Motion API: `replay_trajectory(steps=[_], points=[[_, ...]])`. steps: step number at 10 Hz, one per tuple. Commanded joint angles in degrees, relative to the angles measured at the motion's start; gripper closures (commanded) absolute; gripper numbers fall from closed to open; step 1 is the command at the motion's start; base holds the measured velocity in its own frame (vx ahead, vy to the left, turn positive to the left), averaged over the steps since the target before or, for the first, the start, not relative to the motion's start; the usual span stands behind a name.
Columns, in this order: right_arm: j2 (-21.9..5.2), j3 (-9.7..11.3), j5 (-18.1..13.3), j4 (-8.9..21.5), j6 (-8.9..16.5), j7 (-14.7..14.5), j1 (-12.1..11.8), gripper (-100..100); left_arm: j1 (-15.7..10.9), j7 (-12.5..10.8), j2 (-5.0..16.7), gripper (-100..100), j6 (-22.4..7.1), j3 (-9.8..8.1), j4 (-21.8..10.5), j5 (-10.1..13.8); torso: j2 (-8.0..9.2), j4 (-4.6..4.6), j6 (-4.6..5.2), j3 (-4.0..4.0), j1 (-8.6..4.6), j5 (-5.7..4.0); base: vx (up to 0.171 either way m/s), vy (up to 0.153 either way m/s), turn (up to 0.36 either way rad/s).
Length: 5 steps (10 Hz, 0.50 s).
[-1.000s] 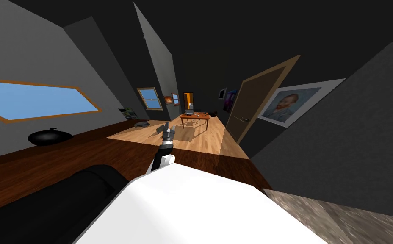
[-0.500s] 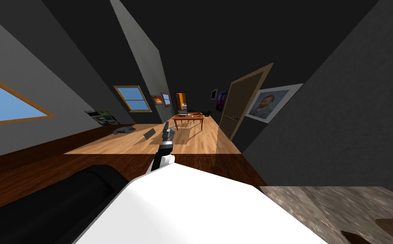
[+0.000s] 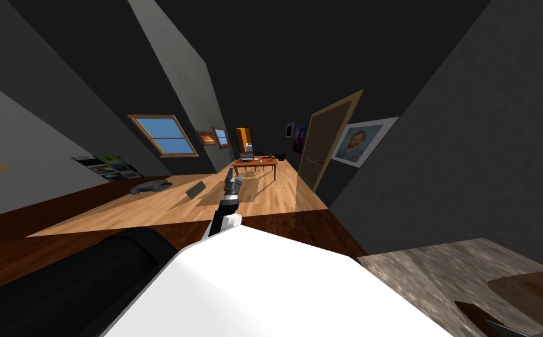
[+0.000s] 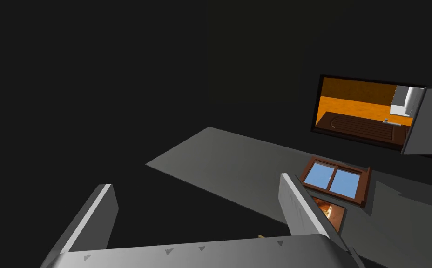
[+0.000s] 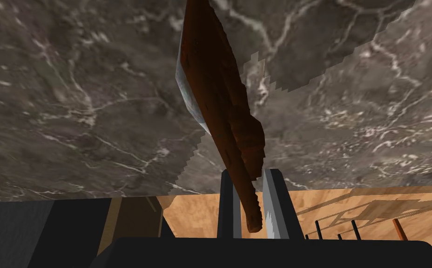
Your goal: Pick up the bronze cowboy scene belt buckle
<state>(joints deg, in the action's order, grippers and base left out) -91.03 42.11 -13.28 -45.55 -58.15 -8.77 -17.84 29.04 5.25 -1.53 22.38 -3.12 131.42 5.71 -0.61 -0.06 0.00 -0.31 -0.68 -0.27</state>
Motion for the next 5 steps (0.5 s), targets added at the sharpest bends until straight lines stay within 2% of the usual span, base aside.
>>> replay_trajectory(steps=[1, 2, 3, 4, 5], points=[[0.58, 1.73, -2.86, 2.44, -2.09, 0.73, 2.86, 100, 0.0, 0.0, 0.0, 0, 0.0, 0.0, 0.0, 0.0, 0.0, 0.0, 0.0, 0.0, 0.0, 0.0, 0.105, 0.06, -0.29], [0.58, 1.73, -4.67, 2.44, -2.09, 0.73, 5.05, 100, 0.03, 0.0, 0.0, 0, 0.0, -0.01, 0.0, 0.0, -0.06, -0.04, 0.29, -0.04, 0.1, 0.02, 0.118, 0.05, -0.317], [0.58, 1.73, -5.6, 2.44, -2.09, 0.73, 6.76, 100, 0.02, 0.0, 0.0, 0, 0.0, -0.01, 0.0, 0.0, -0.09, -0.04, 0.19, -0.06, 0.09, 0.05, 0.056, 0.015, -0.061], [0.58, 1.73, -5.6, 2.44, -2.09, 0.73, 6.76, 100, 0.0, 0.0, 0.0, 0, 0.0, 0.0, 0.0, 0.0, -0.04, -0.01, 0.03, -0.03, 0.01, 0.03, 0.011, -0.002, 0.053], [1.14, 3.5, -8.54, 4.89, -4.33, 1.41, 9.65, 100, 0.0, 0.0, 0.0, 0, 0.0, 0.0, 0.0, 0.0, 0.05, 0.01, 0.03, 0.03, -0.1, 0.01, 0.094, 0.015, -0.299]])
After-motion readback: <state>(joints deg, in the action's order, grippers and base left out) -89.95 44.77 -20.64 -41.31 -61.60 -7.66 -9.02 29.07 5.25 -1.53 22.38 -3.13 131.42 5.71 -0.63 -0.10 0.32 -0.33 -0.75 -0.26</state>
